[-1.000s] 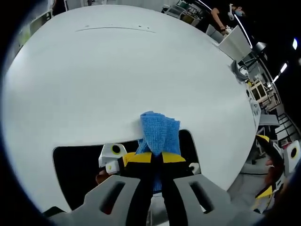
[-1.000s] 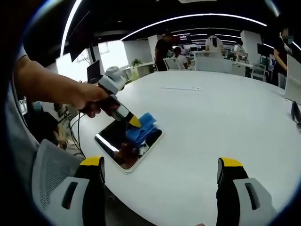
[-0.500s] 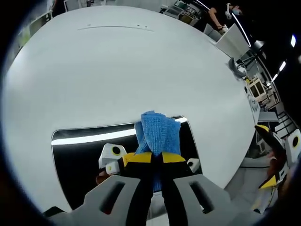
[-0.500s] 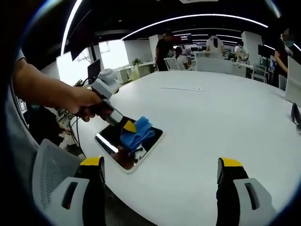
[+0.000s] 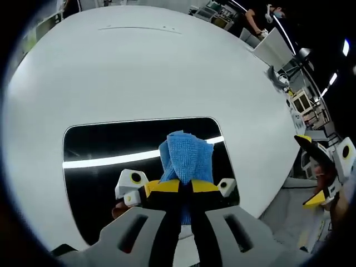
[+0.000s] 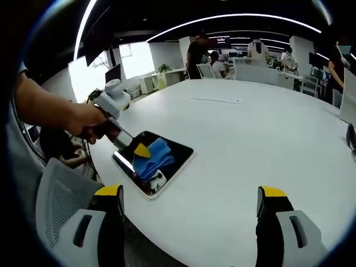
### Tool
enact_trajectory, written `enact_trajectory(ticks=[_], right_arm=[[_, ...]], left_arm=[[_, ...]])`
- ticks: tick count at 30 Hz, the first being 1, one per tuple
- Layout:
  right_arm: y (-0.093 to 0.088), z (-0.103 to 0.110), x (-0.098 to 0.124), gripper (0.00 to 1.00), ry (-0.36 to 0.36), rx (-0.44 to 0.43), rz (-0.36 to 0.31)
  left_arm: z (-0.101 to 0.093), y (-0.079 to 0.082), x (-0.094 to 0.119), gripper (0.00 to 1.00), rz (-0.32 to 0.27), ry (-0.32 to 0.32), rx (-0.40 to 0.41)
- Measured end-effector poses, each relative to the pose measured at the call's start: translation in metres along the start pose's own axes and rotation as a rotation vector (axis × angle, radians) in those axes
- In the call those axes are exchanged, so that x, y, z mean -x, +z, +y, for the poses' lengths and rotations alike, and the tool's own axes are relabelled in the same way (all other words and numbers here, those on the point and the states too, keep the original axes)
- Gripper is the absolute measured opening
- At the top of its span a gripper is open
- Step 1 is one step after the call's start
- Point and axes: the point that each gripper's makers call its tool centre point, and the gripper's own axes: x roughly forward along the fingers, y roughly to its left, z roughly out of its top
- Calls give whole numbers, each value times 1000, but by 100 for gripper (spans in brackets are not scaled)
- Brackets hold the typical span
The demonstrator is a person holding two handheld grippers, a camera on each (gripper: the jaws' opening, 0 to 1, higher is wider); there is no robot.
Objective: Wipe the mirror surface with the cleaning cloth until all visible marks leave the cleaned area.
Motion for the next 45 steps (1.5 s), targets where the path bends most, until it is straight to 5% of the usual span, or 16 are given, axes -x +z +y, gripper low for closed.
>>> enact_trajectory(ticks=[16,45], right_arm=[[-16,-6,0,99,14,21,39],[-5,0,-11,99,33,-6,20]], left_arm=[[0,-17,9,2,-5,2,17],[-2,-40,19,2,8,4,49]])
